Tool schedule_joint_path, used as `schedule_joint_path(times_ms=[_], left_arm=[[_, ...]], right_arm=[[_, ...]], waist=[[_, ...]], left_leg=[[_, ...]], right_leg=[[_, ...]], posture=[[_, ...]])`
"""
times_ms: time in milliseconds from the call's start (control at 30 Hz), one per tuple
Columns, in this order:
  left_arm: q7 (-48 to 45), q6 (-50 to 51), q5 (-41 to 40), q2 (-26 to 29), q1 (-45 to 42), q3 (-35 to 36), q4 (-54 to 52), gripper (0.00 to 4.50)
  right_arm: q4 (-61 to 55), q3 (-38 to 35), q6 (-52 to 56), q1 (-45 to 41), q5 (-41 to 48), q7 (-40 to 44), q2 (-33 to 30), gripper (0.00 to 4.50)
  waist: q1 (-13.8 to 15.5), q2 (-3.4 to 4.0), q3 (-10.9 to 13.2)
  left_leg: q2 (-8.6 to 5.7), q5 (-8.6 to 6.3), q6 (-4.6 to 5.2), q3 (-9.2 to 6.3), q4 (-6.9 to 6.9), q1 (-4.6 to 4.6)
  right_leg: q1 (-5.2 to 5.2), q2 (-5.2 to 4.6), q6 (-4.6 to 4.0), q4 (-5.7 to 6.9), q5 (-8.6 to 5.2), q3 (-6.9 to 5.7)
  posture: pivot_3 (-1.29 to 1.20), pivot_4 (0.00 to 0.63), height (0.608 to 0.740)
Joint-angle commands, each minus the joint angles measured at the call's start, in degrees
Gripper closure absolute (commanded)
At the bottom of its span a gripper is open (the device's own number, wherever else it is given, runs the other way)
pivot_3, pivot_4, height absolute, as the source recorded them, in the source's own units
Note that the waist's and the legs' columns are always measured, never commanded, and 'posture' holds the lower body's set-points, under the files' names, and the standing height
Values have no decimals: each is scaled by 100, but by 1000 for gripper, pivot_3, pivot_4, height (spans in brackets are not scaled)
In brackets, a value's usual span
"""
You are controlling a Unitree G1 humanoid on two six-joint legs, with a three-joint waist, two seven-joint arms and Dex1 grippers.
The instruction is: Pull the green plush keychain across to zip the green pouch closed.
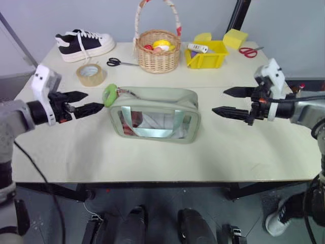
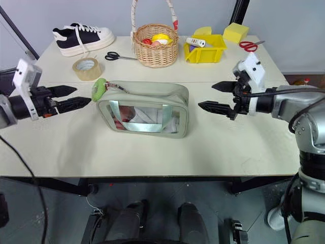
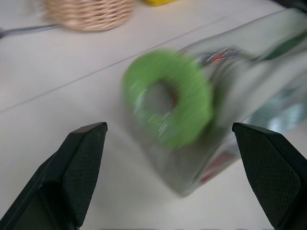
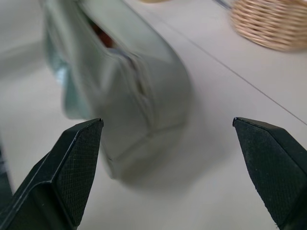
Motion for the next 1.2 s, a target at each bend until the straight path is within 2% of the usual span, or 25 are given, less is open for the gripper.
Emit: schedule_joint_path(times_ms=[33,167,500,733,967,1033,1100,1200], left_arm=[[-479,-394,75,372,-366,-184,107,33],[-588,-504,117,525,-350,-256,197,33],[-593,-485,43,516,-332,-236,44,33],[-589,-322,-116,550,-393,-195,-224,33],[-431,-320,-166,537,-160,-121,-373,33],[-363,-292,-185,565,-63,-32,-409,0],[-322,-245,-234,603,56,65,-497,0],[-242,-216,-273,631,205,190,-564,0]], right_arm=[[-129,81,-54,-273,123,136,-38,0],[-153,63,-14,-331,178,17,12,0],[-170,274,-181,-580,194,78,173,0],[-256,852,-481,-914,8,165,538,0],[88,1514,-1193,-1127,-593,150,1171,0],[253,1736,-1533,-1084,-899,244,1182,511],[354,1856,-1824,-1019,-1122,438,1049,1283],[484,1888,-2073,-983,-1310,646,903,2805]], waist=[[-4,0,0],[-12,8,3],[-9,8,4],[-104,7,3],[-157,7,3],[-148,7,3],[-142,8,4],[-129,7,3]], left_leg=[[0,0,-1,0,-7,0],[2,0,-1,7,-23,-1],[1,4,-5,7,-2,-6],[2,7,-8,6,3,0],[2,12,-15,5,14,9],[3,13,-16,3,16,9],[3,13,-16,3,22,8],[2,13,-16,4,28,5]], right_leg=[[-2,0,0,-1,0,0],[-15,-1,4,1,-3,8],[-22,2,3,32,-2,9],[-25,3,3,54,-2,9],[-29,6,3,88,-2,14],[-30,9,3,93,-2,13],[-30,9,3,93,-2,13],[-29,6,3,92,-2,13]], posture=[[0,150,740],[0,150,740],[0,150,740],[0,150,740],[0,150,740],[0,150,740],[0,150,740],[0,150,740]])
